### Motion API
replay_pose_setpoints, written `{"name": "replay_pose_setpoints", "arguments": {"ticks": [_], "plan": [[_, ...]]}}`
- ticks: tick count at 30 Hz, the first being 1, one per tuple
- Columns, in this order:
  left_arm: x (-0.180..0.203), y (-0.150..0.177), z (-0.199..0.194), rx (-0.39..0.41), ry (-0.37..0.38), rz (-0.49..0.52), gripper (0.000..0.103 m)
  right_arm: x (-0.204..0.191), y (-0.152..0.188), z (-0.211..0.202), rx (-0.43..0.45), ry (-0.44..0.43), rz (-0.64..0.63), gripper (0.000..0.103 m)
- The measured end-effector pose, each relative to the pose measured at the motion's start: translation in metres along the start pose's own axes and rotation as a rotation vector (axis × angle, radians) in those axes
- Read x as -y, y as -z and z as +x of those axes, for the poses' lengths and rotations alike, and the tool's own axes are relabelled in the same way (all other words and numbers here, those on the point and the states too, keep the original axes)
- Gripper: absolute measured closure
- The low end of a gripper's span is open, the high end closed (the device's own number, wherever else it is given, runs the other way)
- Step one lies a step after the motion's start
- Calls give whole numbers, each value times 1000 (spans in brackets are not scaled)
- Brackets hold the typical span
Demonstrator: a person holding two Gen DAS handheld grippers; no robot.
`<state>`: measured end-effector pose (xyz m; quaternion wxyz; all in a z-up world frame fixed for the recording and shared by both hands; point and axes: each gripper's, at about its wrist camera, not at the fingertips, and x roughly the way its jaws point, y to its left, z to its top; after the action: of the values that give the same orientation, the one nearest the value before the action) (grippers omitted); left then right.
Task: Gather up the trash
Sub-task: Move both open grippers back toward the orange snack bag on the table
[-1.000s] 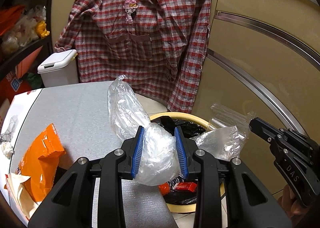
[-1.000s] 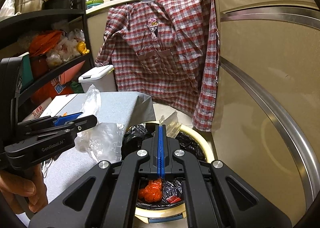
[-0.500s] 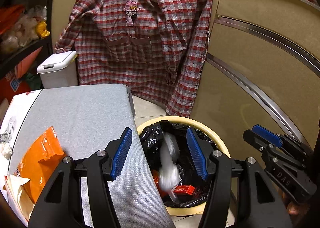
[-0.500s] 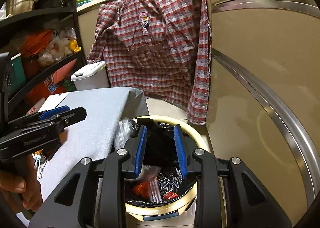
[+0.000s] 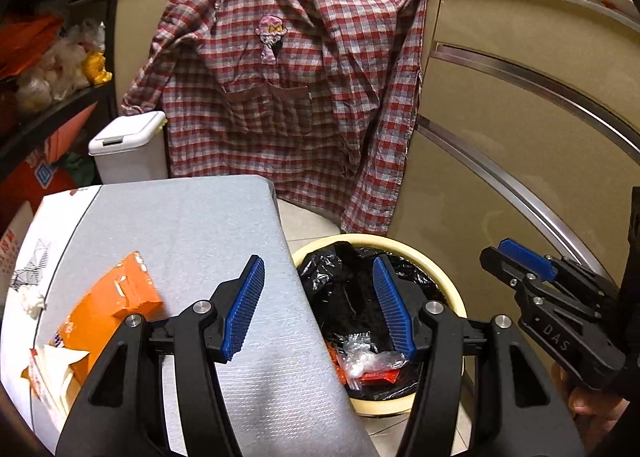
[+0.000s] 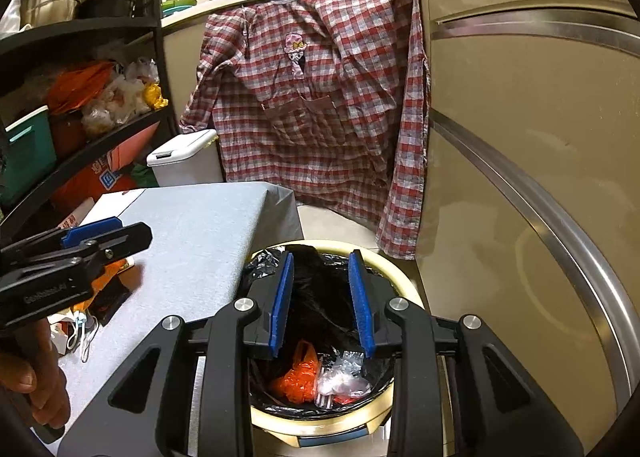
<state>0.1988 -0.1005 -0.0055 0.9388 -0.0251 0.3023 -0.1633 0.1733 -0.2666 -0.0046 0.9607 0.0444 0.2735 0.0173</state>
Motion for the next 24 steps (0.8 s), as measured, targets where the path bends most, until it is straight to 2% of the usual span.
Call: {"name": "replay_pose_setpoints", "arguments": {"ticks": [5, 11, 14, 16, 19, 24], "plan": [[-11, -4, -20, 29, -20, -14, 48, -13, 0, -4, 9, -18, -10, 73], [-32, -17, -51, 55, -64, -11, 55, -31, -3, -9, 28, -54, -18, 73], [-49, -28, -71, 79, -105, 3, 57, -43, -5, -14, 43, -76, -25, 73], [-70, -37, -86, 92, -127, -33, 59, -50, -6, -16, 52, -95, -31, 75], [-93, -47, -100, 100, -160, -55, 63, -63, -7, -18, 56, -132, -34, 82], [-132, -55, -126, 116, -225, -28, 65, -86, -8, -20, 69, -184, -47, 91]]}}
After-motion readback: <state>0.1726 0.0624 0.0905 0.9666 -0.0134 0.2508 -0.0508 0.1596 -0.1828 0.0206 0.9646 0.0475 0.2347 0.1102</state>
